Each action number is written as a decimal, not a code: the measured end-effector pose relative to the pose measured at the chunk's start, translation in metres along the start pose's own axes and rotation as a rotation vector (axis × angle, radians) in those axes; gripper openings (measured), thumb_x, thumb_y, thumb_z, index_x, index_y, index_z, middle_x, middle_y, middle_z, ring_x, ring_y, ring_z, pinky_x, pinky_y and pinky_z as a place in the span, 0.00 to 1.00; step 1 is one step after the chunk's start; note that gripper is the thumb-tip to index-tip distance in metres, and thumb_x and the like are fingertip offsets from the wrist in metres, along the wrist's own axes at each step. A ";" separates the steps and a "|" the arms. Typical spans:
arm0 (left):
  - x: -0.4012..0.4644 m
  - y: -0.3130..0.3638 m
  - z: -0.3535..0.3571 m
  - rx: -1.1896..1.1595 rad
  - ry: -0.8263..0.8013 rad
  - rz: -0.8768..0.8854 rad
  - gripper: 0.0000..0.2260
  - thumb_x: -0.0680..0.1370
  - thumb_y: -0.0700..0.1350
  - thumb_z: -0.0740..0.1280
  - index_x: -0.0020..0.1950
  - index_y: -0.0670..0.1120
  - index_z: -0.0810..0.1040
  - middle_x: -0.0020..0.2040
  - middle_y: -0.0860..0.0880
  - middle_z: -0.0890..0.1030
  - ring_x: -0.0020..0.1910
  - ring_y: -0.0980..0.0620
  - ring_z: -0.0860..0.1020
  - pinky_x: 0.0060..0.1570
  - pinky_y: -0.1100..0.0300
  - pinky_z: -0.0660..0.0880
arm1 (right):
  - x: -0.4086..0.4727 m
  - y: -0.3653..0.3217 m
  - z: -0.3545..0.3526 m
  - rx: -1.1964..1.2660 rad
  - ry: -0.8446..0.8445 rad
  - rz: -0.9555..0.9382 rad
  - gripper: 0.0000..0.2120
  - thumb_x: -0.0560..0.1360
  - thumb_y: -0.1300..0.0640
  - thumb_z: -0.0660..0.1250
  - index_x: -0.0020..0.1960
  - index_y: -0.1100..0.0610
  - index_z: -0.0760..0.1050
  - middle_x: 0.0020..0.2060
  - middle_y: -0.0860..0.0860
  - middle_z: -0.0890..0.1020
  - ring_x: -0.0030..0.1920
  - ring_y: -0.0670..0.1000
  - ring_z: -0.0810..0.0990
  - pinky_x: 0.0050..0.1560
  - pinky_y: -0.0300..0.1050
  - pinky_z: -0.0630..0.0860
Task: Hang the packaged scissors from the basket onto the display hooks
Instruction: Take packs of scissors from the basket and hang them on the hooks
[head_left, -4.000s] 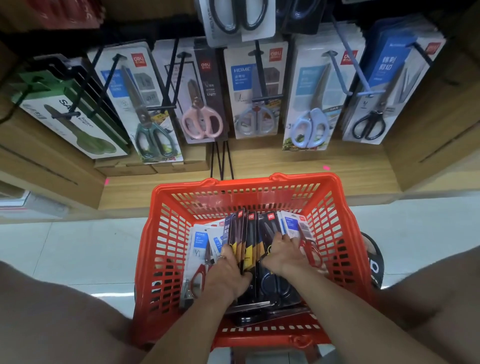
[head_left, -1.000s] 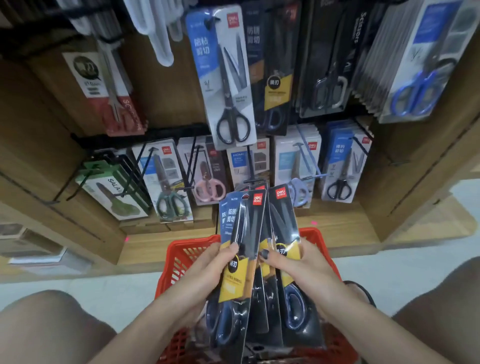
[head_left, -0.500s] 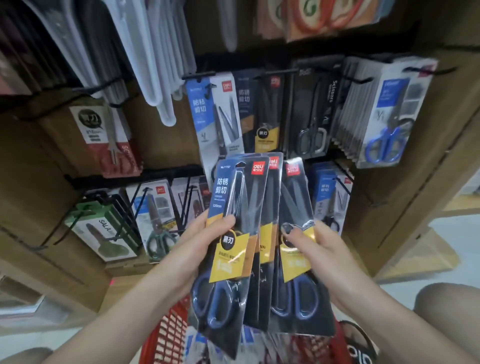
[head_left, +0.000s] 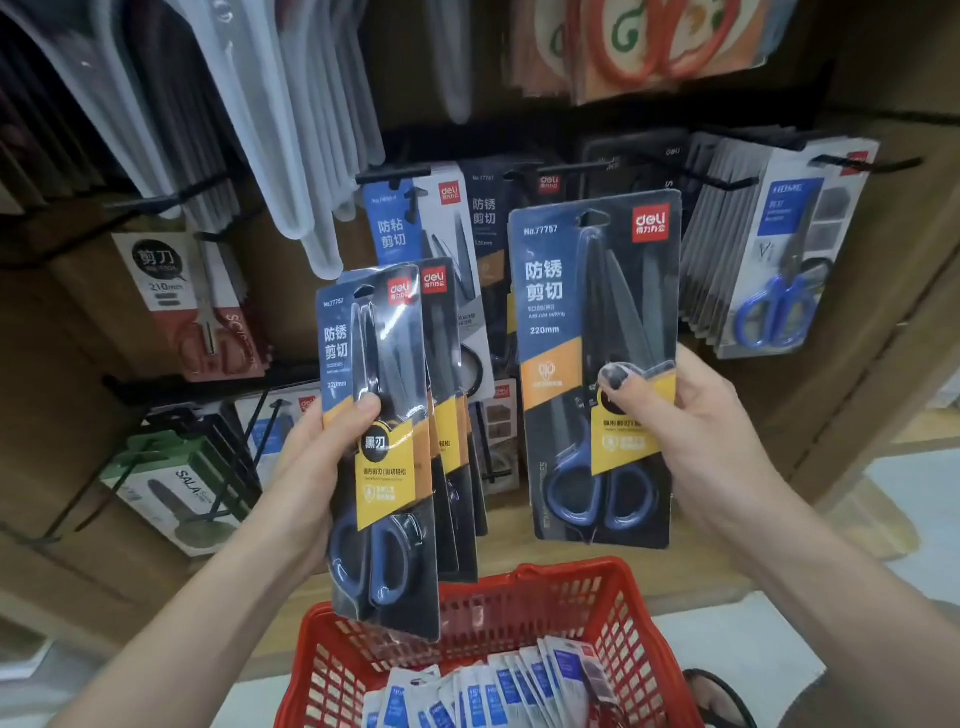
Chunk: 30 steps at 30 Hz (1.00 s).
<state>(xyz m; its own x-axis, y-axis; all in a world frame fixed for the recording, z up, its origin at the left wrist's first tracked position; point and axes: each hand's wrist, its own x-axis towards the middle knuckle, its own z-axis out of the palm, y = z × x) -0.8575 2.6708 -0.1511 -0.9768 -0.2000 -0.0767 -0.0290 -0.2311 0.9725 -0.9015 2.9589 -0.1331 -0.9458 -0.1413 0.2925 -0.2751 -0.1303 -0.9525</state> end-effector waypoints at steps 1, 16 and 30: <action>0.001 0.000 -0.001 0.000 -0.004 0.011 0.30 0.70 0.58 0.77 0.67 0.45 0.81 0.52 0.39 0.88 0.46 0.43 0.88 0.38 0.53 0.84 | 0.004 0.001 0.002 0.002 0.008 0.005 0.07 0.75 0.50 0.72 0.53 0.43 0.85 0.47 0.49 0.88 0.52 0.48 0.87 0.49 0.41 0.83; 0.013 0.009 0.004 -0.002 0.016 -0.004 0.29 0.62 0.65 0.83 0.58 0.53 0.85 0.54 0.39 0.88 0.50 0.40 0.88 0.43 0.47 0.85 | 0.086 0.022 0.020 -0.098 0.095 0.051 0.04 0.73 0.43 0.75 0.45 0.42 0.84 0.41 0.46 0.87 0.44 0.45 0.86 0.45 0.44 0.81; 0.023 0.002 0.039 0.013 -0.015 -0.052 0.23 0.67 0.60 0.79 0.60 0.53 0.85 0.55 0.41 0.88 0.54 0.41 0.88 0.48 0.48 0.86 | 0.141 0.045 0.037 -0.577 0.274 0.103 0.20 0.79 0.40 0.69 0.55 0.55 0.68 0.44 0.47 0.75 0.50 0.53 0.75 0.44 0.40 0.64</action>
<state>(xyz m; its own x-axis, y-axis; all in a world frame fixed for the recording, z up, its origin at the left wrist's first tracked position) -0.8881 2.7024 -0.1425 -0.9769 -0.1739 -0.1238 -0.0823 -0.2282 0.9701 -1.0406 2.8968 -0.1319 -0.9611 0.1407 0.2375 -0.1568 0.4299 -0.8892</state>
